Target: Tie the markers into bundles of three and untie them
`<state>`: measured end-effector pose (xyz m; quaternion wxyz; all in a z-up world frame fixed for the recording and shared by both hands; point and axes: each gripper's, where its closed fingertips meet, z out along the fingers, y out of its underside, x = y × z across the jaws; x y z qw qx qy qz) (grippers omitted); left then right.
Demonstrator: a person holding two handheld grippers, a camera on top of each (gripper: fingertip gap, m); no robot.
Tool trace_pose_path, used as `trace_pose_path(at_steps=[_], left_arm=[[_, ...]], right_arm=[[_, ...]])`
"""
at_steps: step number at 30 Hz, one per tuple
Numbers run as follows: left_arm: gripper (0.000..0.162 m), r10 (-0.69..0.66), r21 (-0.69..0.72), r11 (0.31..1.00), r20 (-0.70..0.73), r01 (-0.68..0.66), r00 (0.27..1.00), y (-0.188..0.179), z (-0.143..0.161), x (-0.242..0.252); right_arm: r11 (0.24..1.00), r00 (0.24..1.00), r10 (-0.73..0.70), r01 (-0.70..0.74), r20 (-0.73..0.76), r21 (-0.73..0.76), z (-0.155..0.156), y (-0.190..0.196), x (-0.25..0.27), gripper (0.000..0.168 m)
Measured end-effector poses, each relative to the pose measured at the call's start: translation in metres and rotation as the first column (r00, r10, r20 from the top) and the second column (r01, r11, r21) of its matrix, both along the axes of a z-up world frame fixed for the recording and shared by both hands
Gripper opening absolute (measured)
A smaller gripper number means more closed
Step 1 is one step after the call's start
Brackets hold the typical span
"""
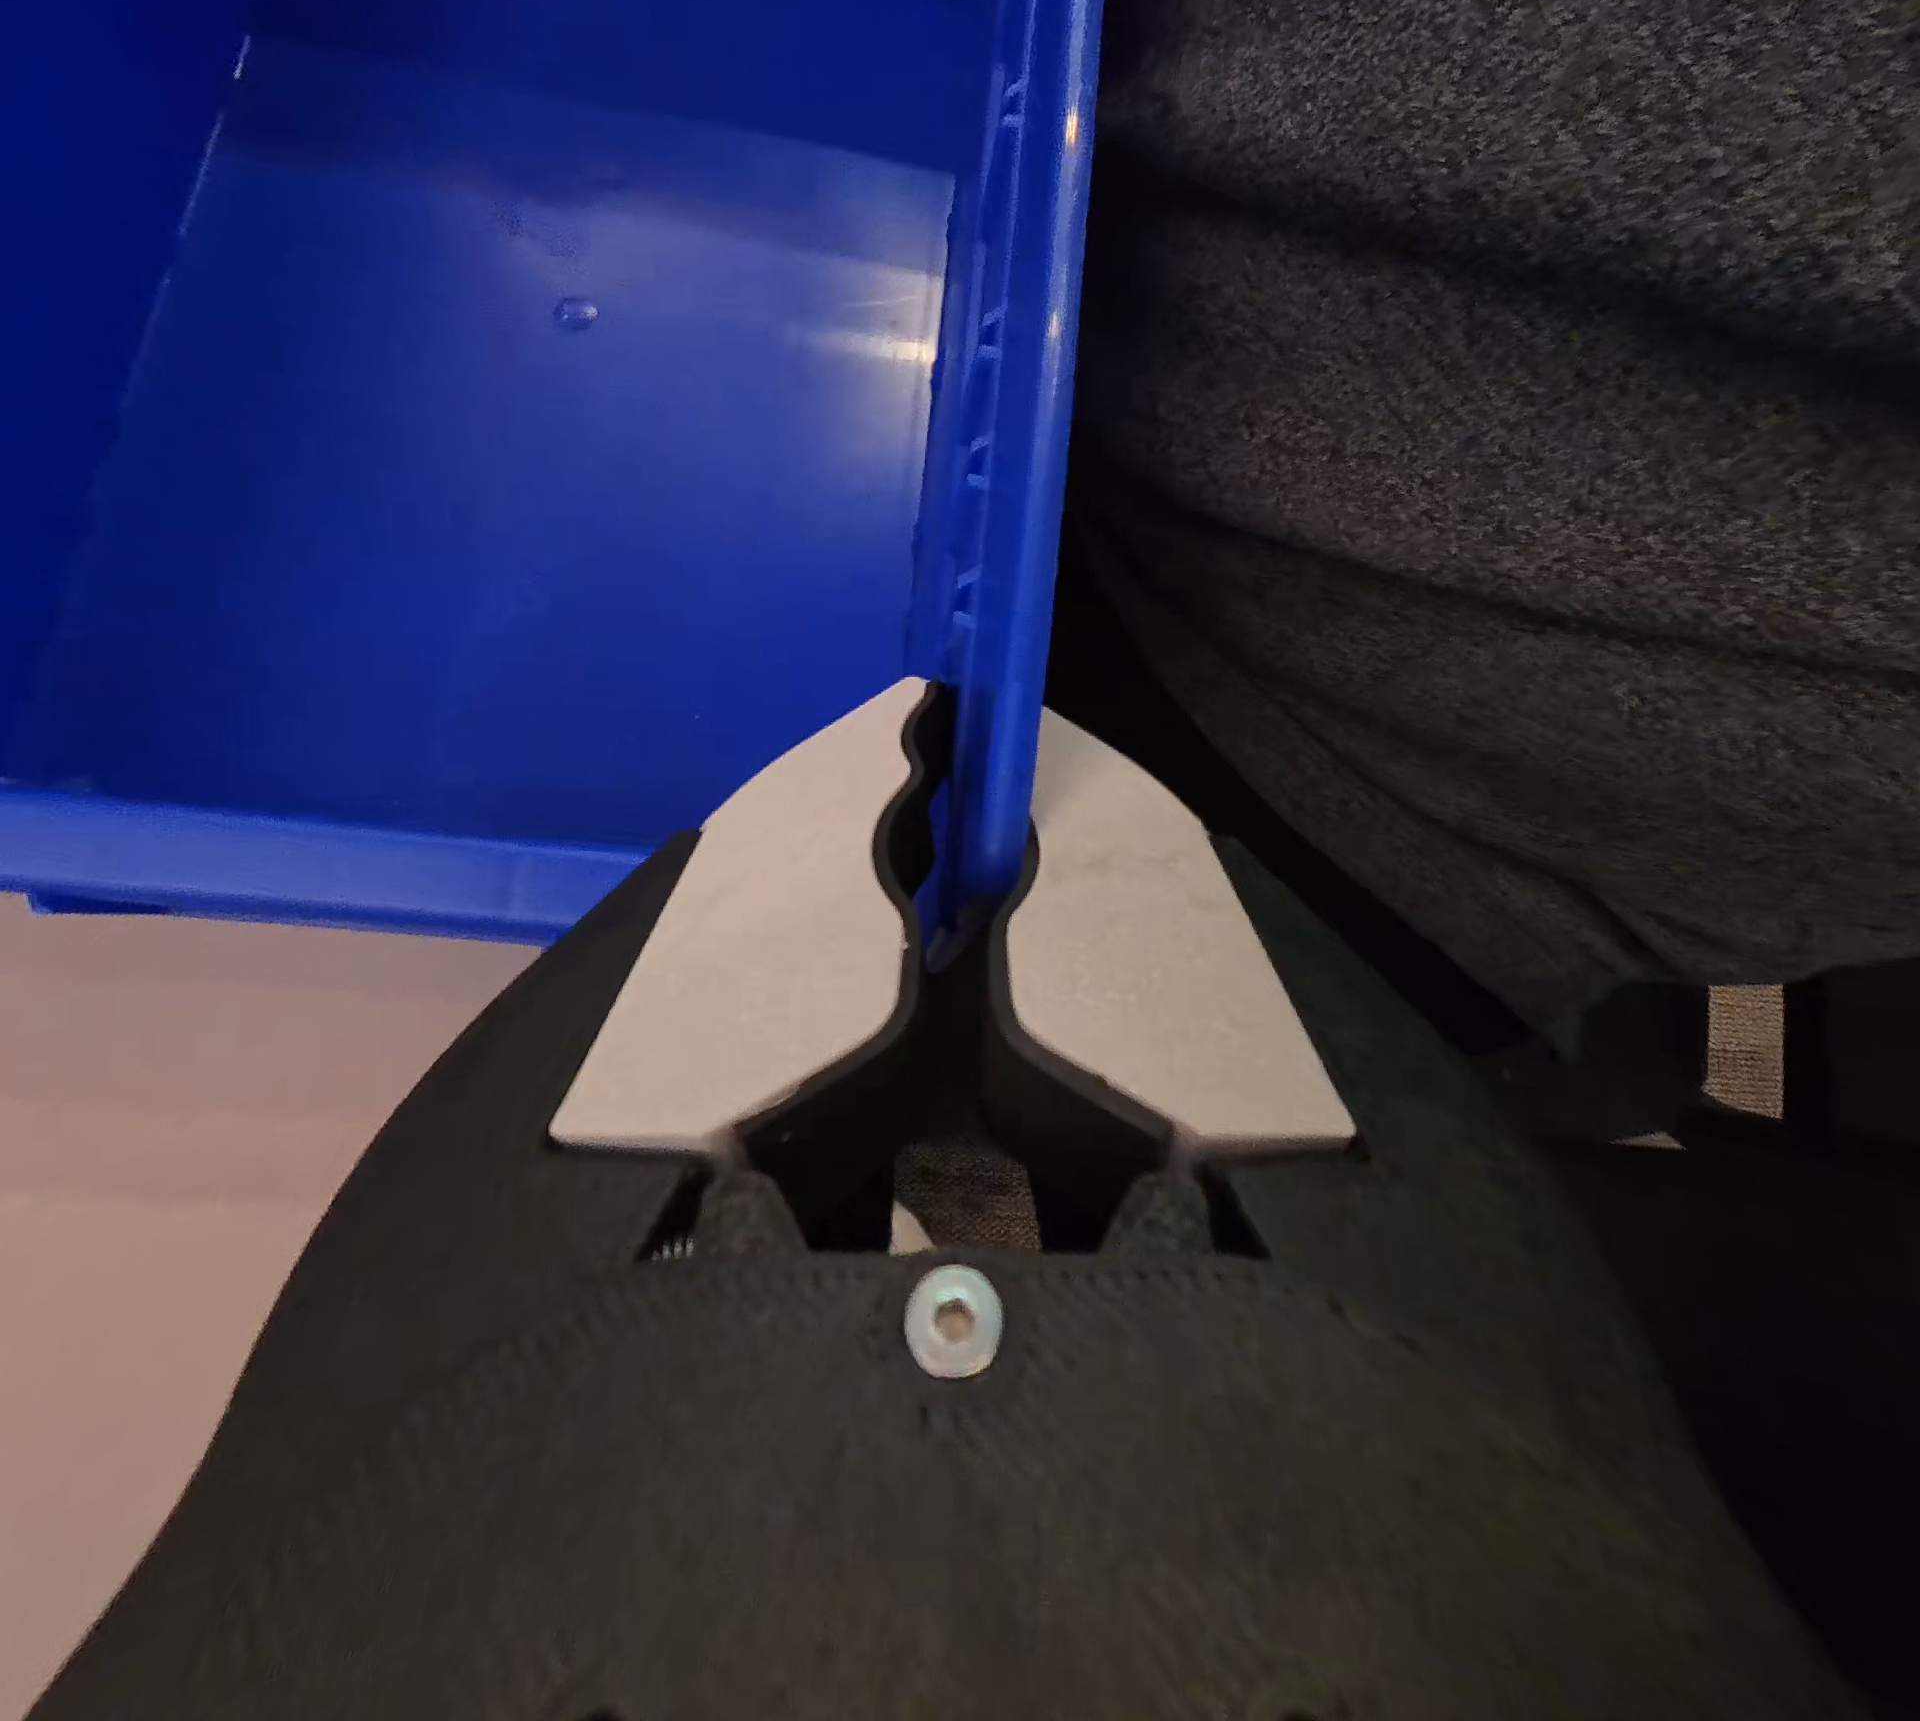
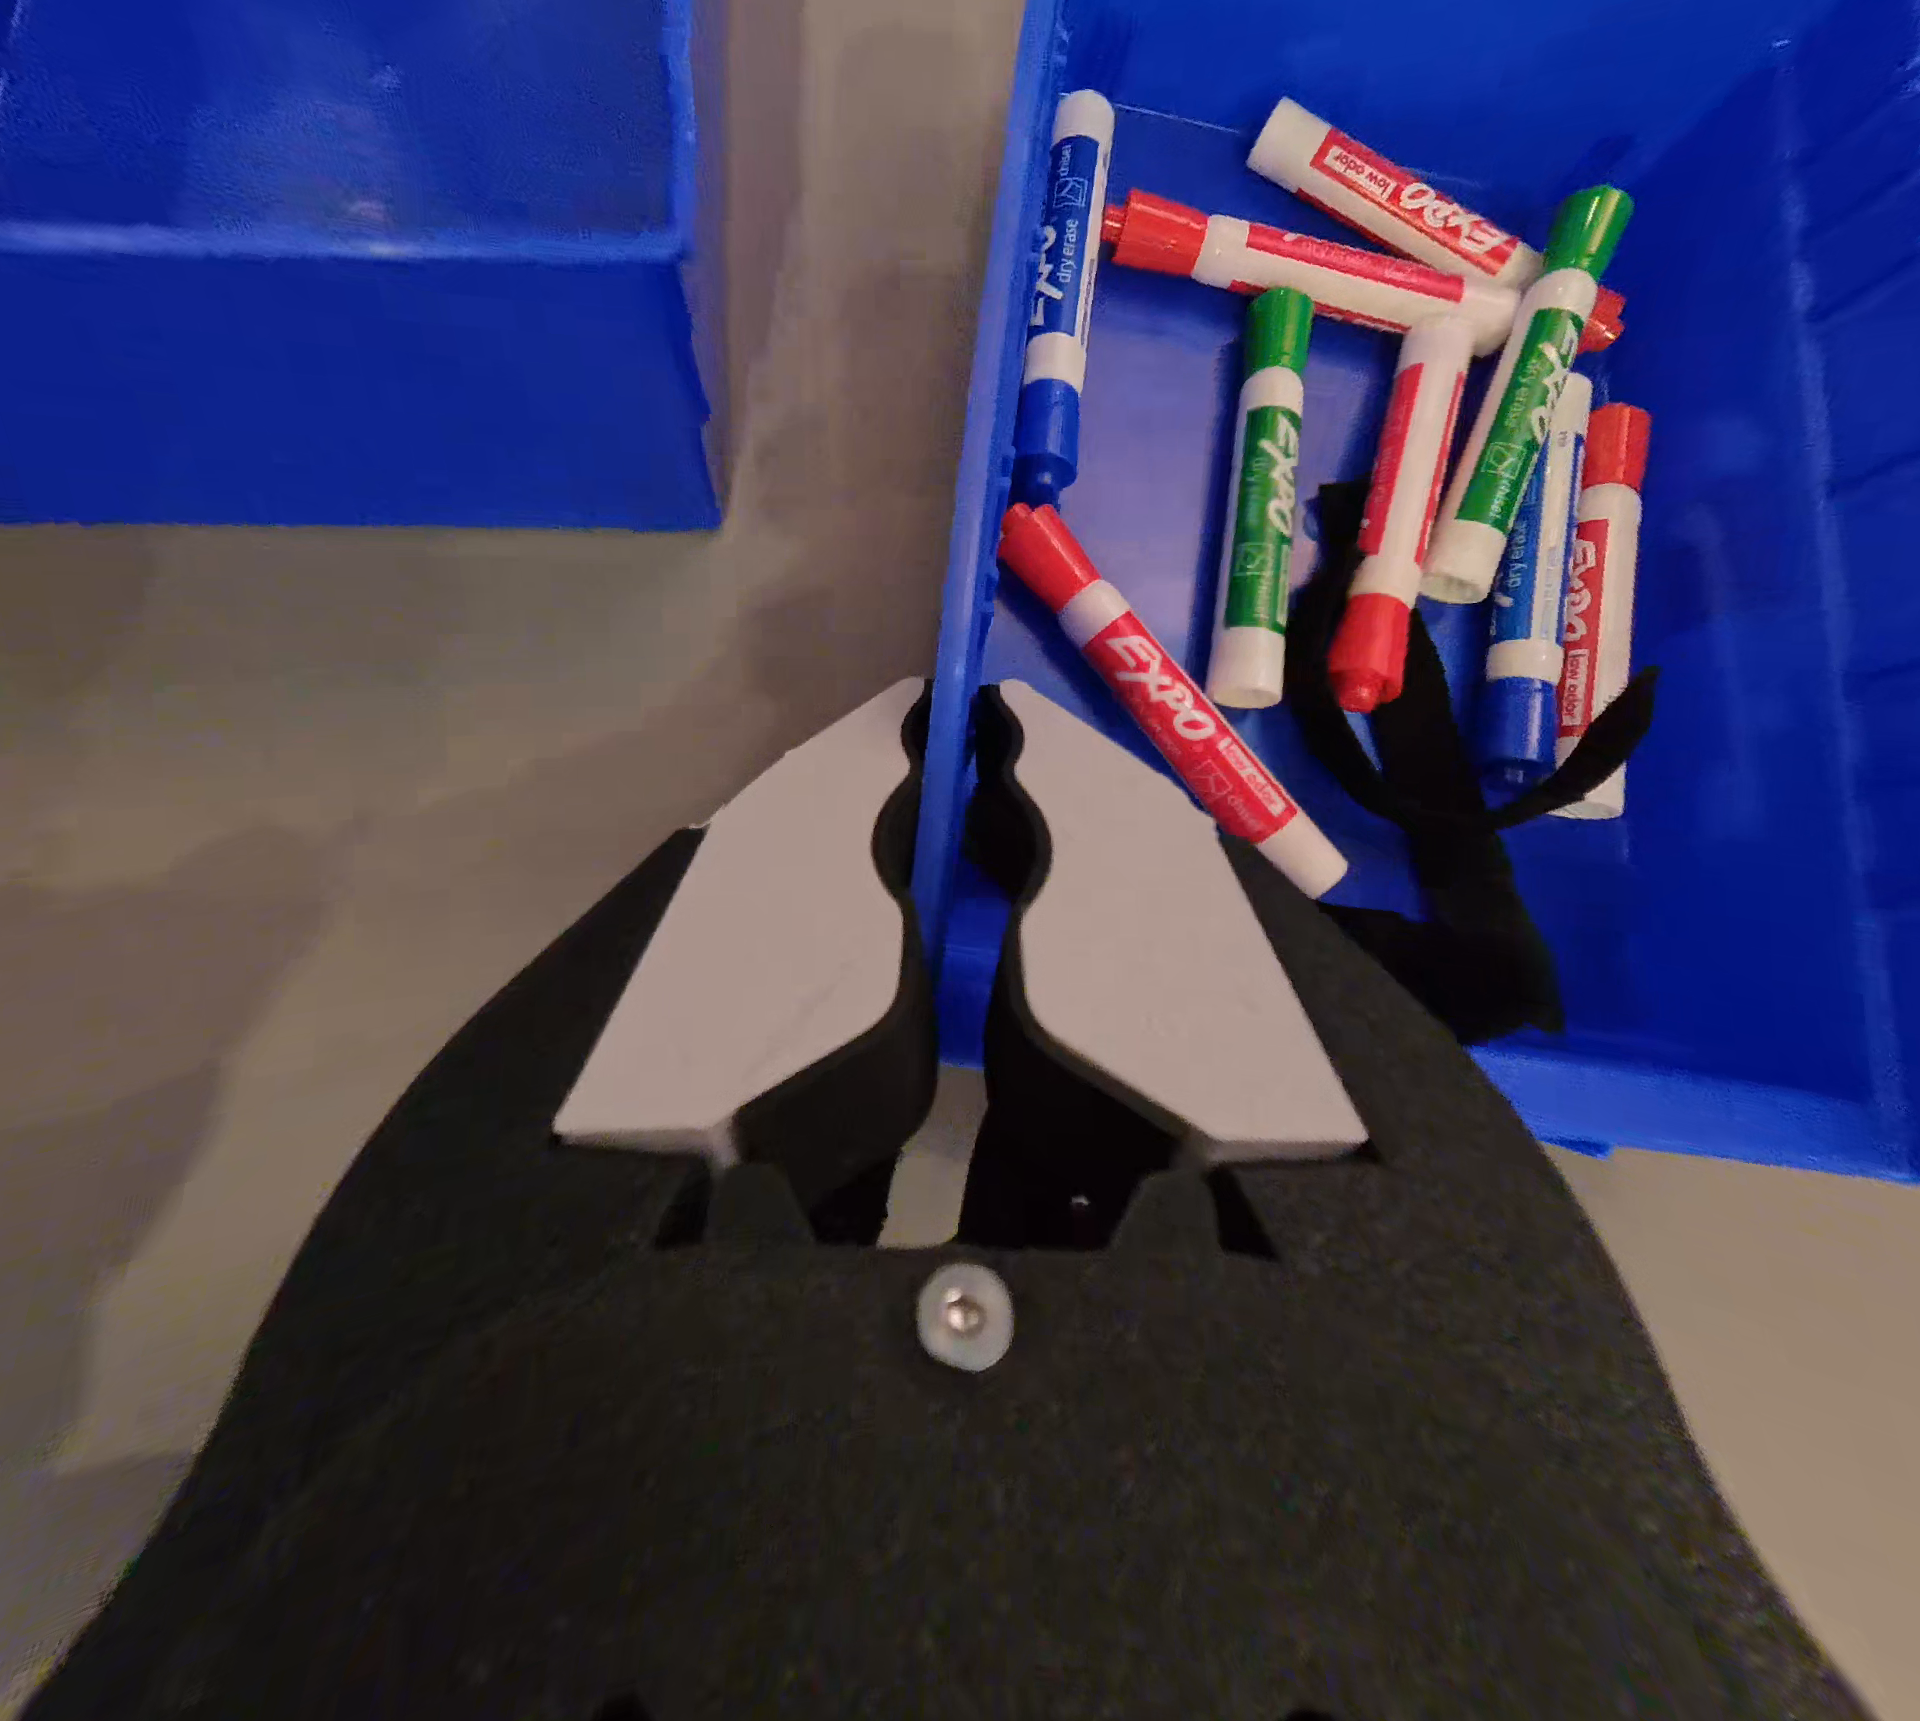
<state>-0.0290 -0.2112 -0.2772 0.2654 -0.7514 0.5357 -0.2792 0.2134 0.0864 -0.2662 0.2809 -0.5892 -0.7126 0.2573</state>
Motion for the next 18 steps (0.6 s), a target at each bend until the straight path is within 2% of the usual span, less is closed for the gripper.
trace_pose_path(at_steps=[6, 9, 10, 13, 15, 18], left_arm=[[0.005, -0.011, 0.031, 0.999, 0.005, 0.011, 1.0, 0.008, 0.0, 0.018], [0.006, 0.052, 0.02, 0.998, 0.057, -0.053, 0.997, 0.023, 0.001, 0.038], [0.006, 0.076, 0.003, 0.997, 0.085, -0.076, 0.993, 0.027, 0.001, 0.045], [0.027, 0.154, 0.019, 0.988, 0.092, -0.156, 0.984, 0.043, -0.002, 0.056], [0.04, 0.147, -0.052, 0.989, 0.113, -0.142, 0.983, 0.038, 0.001, 0.056], [0.059, 0.189, -0.06, 0.982, 0.178, -0.181, 0.966, 0.047, 0.026, 0.03]], right_arm=[[0.994, 0.994, 0.11, -0.111, 0.025, 0.015, 0.0, 0.009, -0.074, 0.006], [0.993, 0.993, 0.114, -0.114, 0.01, -0.014, 0.001, 0.017, -0.12, 0.006], [0.996, 0.996, 0.089, -0.089, 0.011, -0.019, 0.003, 0.023, -0.13, 0.016], [0.997, 0.997, -0.064, 0.062, -0.05, -0.042, 0.04, 0.044, -0.137, 0.031], [0.985, 0.985, -0.169, 0.168, -0.035, -0.031, 0.063, 0.046, -0.117, 0.044], [0.947, 0.945, -0.322, 0.32, 0.053, 0.037, 0.079, 0.03, -0.061, 0.044]])
